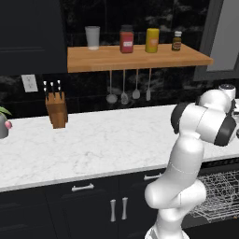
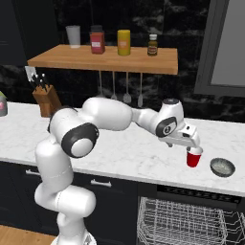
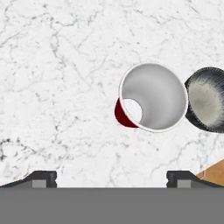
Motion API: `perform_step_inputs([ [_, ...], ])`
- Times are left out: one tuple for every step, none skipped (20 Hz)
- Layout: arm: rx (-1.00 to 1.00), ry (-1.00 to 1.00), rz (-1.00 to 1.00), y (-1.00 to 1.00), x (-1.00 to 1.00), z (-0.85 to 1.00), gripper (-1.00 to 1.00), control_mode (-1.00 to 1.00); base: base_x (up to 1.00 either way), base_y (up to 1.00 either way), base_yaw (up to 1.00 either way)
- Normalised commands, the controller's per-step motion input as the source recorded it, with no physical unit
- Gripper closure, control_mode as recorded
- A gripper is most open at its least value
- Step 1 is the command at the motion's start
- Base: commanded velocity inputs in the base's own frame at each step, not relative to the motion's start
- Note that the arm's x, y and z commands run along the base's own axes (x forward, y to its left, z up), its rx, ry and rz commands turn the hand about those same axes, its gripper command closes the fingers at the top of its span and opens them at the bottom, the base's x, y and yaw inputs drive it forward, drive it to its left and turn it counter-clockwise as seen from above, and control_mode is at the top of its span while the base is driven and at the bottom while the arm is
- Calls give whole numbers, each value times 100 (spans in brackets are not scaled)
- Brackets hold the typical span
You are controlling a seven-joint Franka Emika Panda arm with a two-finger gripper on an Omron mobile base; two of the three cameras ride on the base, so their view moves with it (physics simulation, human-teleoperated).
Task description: Pick up the cup and bowl from the counter, place them in the dishwasher, and close the dishwasher door.
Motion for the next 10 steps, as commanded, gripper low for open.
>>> perform_step_inputs([
  [0,0,2,-9,30,-20,-100,-100,0,0,0],
  [0,0,4,-2,31,-19,-100,-100,0,0,0],
  [0,0,5,-1,33,-17,-100,-100,0,0,0],
  [0,0,6,-1,32,-13,-100,-100,0,0,0],
  [0,0,6,-1,29,-9,-100,-100,0,0,0],
  [0,0,5,-7,28,-7,-100,-100,0,0,0],
  [0,0,4,-16,25,-6,-100,-100,0,0,0],
  [0,0,3,-21,22,-8,-100,-100,0,0,0],
  [0,0,3,-23,20,-9,-100,-100,0,0,0],
  [0,0,3,-23,20,-10,-100,-100,0,0,0],
])
